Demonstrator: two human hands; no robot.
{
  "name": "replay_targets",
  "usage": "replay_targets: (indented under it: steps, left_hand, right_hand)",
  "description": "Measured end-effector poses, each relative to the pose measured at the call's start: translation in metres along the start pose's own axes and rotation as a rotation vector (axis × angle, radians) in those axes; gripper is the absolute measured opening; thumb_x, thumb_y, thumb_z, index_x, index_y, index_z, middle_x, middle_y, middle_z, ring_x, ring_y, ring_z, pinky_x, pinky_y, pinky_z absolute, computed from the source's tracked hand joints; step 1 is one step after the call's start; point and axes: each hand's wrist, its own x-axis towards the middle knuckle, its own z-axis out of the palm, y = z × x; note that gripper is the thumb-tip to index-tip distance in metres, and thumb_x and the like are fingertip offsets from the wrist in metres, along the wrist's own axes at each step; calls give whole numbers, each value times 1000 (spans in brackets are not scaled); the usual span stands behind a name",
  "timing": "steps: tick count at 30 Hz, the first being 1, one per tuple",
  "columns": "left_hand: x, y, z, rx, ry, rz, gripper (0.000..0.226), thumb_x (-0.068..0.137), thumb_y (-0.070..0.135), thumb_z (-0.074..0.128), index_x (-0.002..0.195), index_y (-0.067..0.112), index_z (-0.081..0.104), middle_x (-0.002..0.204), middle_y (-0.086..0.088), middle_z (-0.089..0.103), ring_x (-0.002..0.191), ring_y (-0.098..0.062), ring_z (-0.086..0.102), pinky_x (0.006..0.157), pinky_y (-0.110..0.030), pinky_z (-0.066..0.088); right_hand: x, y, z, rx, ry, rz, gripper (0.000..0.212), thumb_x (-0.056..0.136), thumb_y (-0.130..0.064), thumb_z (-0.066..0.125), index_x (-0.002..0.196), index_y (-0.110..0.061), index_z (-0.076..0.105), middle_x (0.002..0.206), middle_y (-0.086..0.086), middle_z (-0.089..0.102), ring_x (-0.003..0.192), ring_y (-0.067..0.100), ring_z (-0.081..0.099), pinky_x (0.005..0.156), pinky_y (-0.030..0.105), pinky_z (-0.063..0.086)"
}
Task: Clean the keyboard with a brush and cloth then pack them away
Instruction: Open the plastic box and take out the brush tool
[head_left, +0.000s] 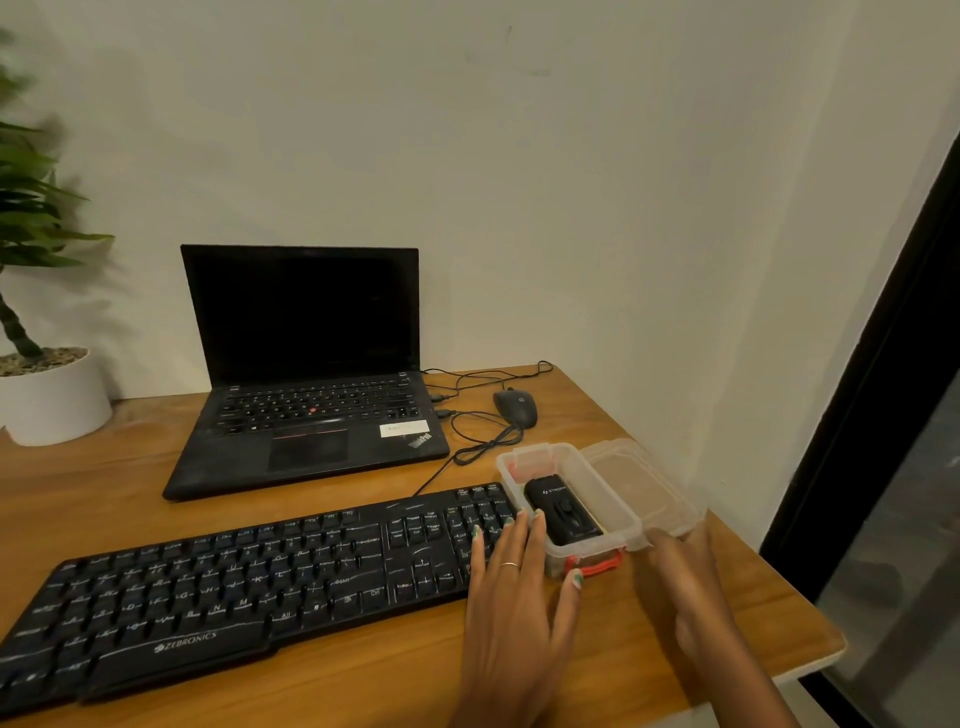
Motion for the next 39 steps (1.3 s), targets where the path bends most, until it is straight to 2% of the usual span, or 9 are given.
replay_targets:
  steps: [4, 9, 12, 16, 18, 26, 32, 35, 39]
  left_hand:
    - [-1, 2, -2, -8, 2, -2, 76, 94, 66, 7, 149, 21, 34, 153, 6, 36, 141, -6, 26, 116, -26, -10]
    - [-2, 1, 0, 4, -78, -26, 72, 96, 63, 11, 148, 21, 37, 151, 6, 39, 140, -6, 28, 116, -30, -5]
    - [1, 1, -1, 73, -121, -58, 66, 98, 60, 15, 143, 20, 44, 144, 5, 50, 133, -7, 42, 114, -32, 3]
    - [-1, 1, 0, 51, -99, -47, 69, 97, 62, 14, 146, 21, 39, 147, 5, 46, 137, -6, 35, 115, -32, -2]
    - [-1, 0, -1, 72, -107, -42, 66, 98, 60, 16, 145, 21, 41, 146, 6, 48, 136, -5, 37, 116, -31, -2]
    - [3, 4, -4, 137, -177, -66, 64, 99, 55, 13, 139, 22, 50, 136, 8, 57, 126, -7, 52, 111, -35, 16]
    - [1, 2, -3, 170, -180, -62, 61, 99, 55, 16, 140, 23, 48, 137, 9, 56, 126, -8, 53, 113, -35, 11]
    - [1, 3, -3, 183, -166, -49, 60, 91, 56, 37, 138, 23, 51, 135, 9, 58, 123, -8, 55, 110, -36, 19]
    - [2, 4, -2, 197, -121, -40, 65, 82, 58, 41, 137, 24, 49, 132, 10, 60, 120, -8, 58, 108, -35, 21]
  right_hand:
    - [-3, 0, -5, 70, -41, 29, 50, 90, -29, 56, 137, -32, 37, 134, 7, 49, 117, 31, 48, 94, 54, 47]
    - [-20, -13, -6, 107, 129, -47, 48, 94, -15, 53, 139, -19, 36, 145, 7, 30, 123, 32, 41, 91, 42, 44]
    - [-34, -25, -1, 67, 153, -225, 38, 92, -9, 55, 126, -19, 43, 132, 6, 41, 112, 27, 48, 72, 31, 50]
    - [-42, -41, 8, -38, -37, -522, 21, 91, -8, 56, 104, -24, 53, 99, -10, 54, 94, 13, 57, 56, 17, 51]
    - [-41, -50, 16, -189, -112, -624, 16, 93, -12, 54, 104, -24, 56, 97, -11, 56, 93, 10, 58, 53, 13, 49]
    - [-27, -61, 39, -822, -289, -546, 51, 87, -33, 63, 132, -20, 42, 122, 4, 60, 108, 21, 59, 84, 31, 52]
    - [-21, -66, 42, -876, -290, -494, 61, 80, -30, 71, 130, -23, 36, 116, 8, 63, 97, 25, 63, 76, 39, 57]
    - [-23, -63, 43, -849, -208, -541, 62, 78, -34, 72, 128, -27, 36, 113, 3, 64, 97, 22, 63, 73, 32, 56]
    - [-32, -55, 41, -646, -48, -637, 62, 74, -38, 75, 125, -31, 41, 110, -3, 64, 100, 18, 60, 65, 27, 51]
